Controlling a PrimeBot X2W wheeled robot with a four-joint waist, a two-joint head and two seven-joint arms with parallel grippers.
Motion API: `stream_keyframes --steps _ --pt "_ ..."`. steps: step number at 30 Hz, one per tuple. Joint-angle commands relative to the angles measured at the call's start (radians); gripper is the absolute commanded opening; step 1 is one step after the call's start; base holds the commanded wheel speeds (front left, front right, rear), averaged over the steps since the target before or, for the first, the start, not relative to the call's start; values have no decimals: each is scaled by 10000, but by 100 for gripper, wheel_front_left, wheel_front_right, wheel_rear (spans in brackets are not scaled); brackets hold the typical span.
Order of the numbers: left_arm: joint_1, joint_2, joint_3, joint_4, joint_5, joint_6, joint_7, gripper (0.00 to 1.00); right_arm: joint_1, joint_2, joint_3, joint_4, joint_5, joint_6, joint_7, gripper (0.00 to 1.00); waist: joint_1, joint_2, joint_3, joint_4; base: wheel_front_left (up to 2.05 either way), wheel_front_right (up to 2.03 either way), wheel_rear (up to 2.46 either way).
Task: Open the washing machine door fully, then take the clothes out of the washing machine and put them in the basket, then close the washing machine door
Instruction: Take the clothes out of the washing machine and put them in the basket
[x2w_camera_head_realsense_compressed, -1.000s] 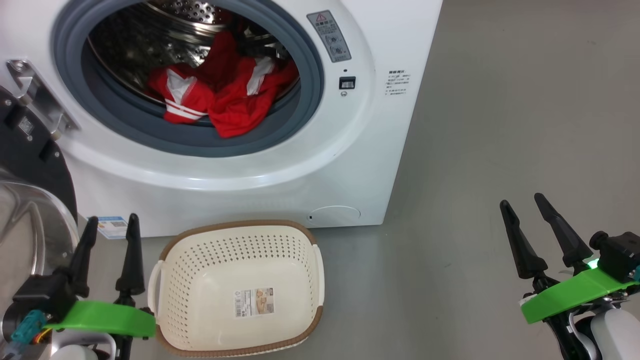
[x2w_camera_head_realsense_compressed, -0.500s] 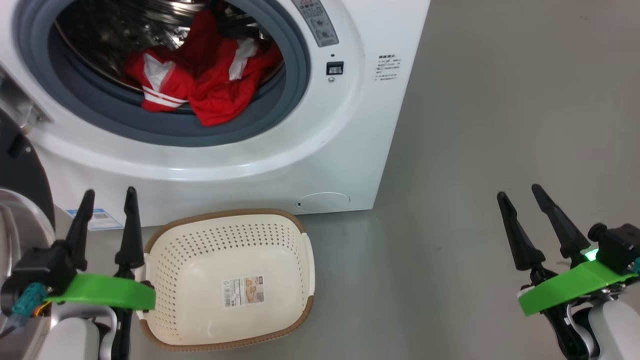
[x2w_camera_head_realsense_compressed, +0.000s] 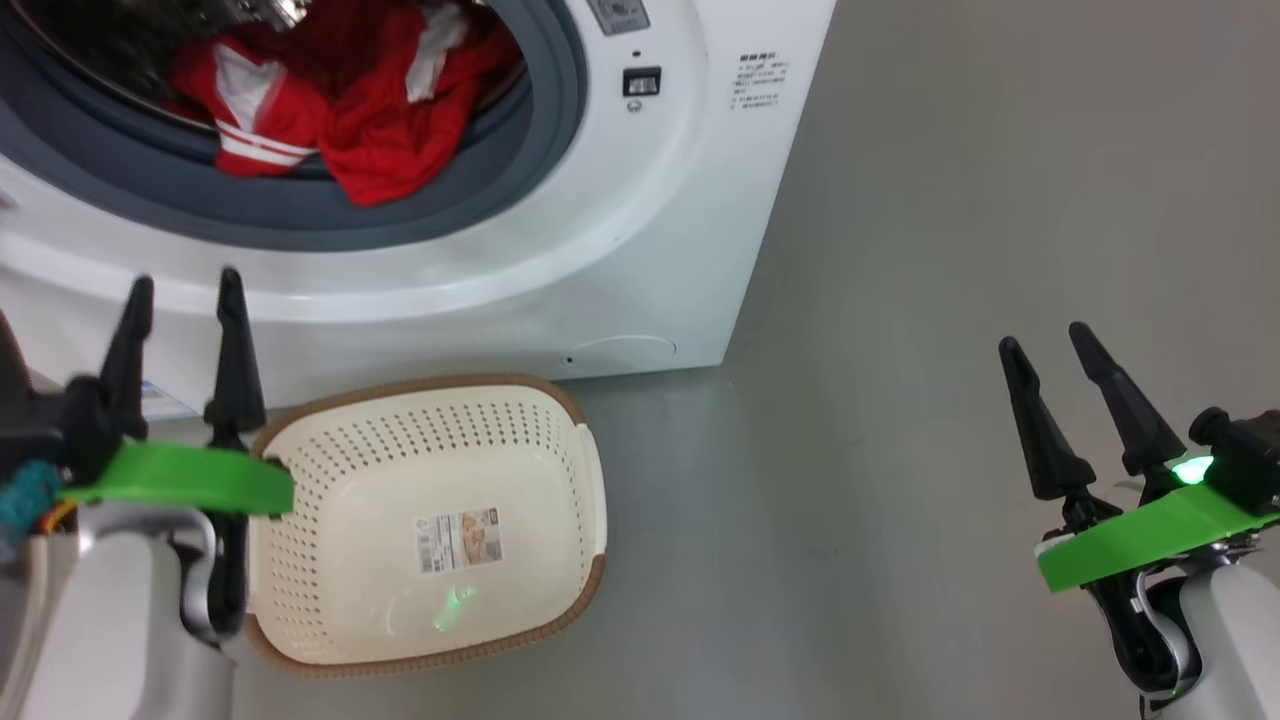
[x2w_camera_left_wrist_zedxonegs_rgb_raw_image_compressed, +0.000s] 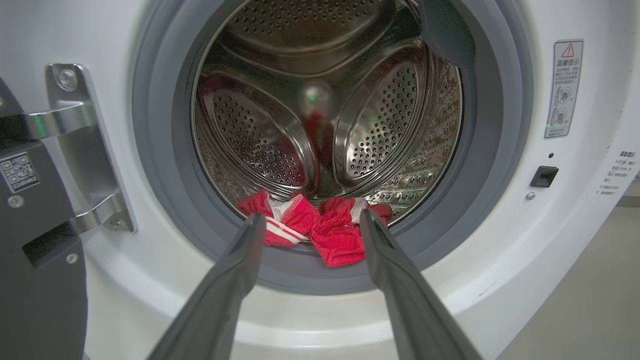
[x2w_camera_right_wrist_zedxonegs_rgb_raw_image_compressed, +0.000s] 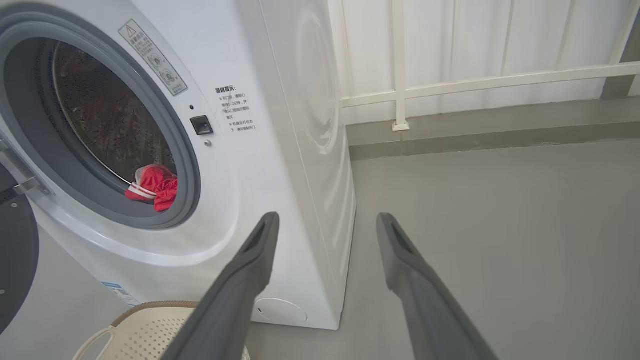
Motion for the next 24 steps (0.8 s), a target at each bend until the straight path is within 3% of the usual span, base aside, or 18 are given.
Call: stream_keyframes --steps 1,24 --pt "-587 386 338 -84 -19 99 24 100 -180 -94 102 -295 32 16 -118 100 0 0 381 -81 0 0 0" --pt "-4824 738 -104 2894 56 61 291 100 -1091 280 76 -601 -84 16 -118 100 0 0 2382 -737 0 0 0"
